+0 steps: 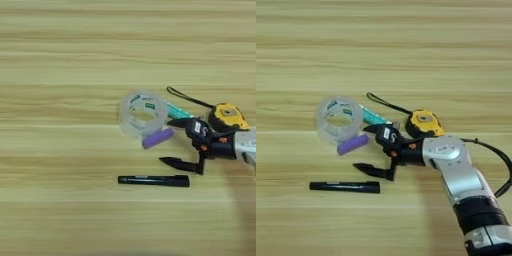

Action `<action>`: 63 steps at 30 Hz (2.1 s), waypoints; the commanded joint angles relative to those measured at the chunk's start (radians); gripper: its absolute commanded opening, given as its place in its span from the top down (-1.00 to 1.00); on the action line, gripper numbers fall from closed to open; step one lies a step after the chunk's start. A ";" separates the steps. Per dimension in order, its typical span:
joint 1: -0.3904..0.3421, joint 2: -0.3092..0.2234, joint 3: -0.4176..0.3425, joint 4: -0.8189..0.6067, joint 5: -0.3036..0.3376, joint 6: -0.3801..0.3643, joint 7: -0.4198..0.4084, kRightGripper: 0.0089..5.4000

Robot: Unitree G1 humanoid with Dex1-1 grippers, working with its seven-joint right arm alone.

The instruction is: Move the objects on the table

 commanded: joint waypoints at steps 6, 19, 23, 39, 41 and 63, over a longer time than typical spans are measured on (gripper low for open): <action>-0.049 -0.027 -0.007 -0.028 0.003 -0.018 -0.017 -0.59; -0.050 -0.030 -0.003 -0.022 0.005 -0.023 -0.018 0.01; -0.049 -0.030 -0.003 -0.022 0.006 -0.024 -0.018 0.15; -0.050 -0.030 -0.005 -0.021 0.008 -0.027 -0.015 0.71; -0.050 -0.030 -0.005 -0.023 0.008 -0.027 -0.014 0.71; 0.027 -0.038 -0.026 -0.178 0.147 -0.057 0.135 0.71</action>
